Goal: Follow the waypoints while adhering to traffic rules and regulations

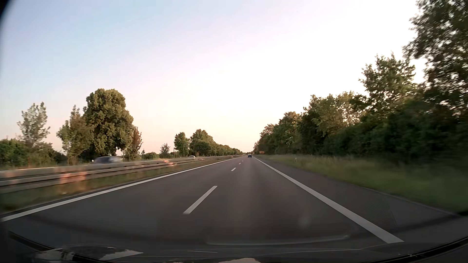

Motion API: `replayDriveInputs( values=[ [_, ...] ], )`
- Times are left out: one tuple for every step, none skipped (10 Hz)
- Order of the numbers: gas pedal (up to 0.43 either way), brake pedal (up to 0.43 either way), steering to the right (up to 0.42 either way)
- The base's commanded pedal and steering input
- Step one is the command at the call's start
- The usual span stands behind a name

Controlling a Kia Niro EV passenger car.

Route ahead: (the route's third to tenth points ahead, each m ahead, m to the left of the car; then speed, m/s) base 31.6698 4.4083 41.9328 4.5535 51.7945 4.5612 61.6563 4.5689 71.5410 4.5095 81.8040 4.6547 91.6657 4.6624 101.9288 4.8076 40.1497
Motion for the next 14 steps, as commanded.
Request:
replayDriveInputs(
  values=[
    [0.35,0.012,-0.001],
    [0.331,0.012,-0.001],
    [0.311,0.018,-0.002],
    [0.287,0.012,-0.003],
    [0.248,0.018,-0.002],
    [0.22,0.018,-0.001],
    [0.209,0.012,-0.001],
    [0.209,0.012,0.0],
    [0.209,0.018,0.0],
    [0.197,0.018,0.0],
    [0.197,0.018,0.001],
    [0.197,0.018,0.001],
    [0.197,0.012,0.001],
    [0.209,0.018,0.0]
  ],
)
